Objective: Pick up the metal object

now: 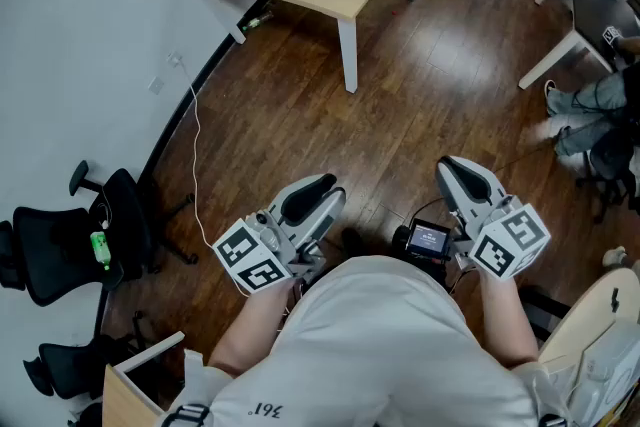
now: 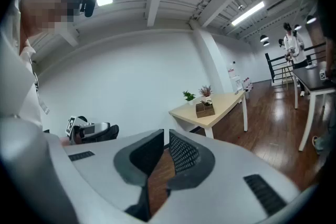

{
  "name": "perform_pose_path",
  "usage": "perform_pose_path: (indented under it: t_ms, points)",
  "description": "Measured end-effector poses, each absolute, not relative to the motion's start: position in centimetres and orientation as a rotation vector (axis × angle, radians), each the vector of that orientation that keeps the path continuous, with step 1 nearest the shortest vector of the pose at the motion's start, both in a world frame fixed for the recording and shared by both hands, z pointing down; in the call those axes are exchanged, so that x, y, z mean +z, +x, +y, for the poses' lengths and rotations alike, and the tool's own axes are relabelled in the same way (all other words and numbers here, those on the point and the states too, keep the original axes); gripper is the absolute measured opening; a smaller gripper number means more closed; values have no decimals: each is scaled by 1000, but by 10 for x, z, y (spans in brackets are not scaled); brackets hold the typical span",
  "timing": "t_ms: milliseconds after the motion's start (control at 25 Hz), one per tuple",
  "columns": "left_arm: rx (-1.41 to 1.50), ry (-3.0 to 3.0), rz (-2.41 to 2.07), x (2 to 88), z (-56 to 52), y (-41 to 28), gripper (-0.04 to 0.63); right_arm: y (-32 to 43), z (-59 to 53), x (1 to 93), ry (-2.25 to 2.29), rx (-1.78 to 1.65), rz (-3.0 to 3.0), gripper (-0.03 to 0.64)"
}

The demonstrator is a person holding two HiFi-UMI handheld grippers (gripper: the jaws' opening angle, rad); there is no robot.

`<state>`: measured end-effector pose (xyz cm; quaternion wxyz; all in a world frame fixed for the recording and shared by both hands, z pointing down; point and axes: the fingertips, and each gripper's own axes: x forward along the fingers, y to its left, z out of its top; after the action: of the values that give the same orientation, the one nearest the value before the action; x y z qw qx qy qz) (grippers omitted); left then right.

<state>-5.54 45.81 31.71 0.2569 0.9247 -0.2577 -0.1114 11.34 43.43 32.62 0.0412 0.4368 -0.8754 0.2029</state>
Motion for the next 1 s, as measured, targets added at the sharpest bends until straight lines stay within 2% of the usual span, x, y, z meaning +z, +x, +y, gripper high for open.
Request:
perform_pose_path:
  t_ms: [560, 1000]
  points:
    - [-273, 2491, -645, 332, 448, -72, 91, 96, 428, 343, 1383, 654, -2636, 17]
    - [-276, 2497, -724, 329, 392, -62, 91, 109, 360, 351, 1309, 651, -2673, 17]
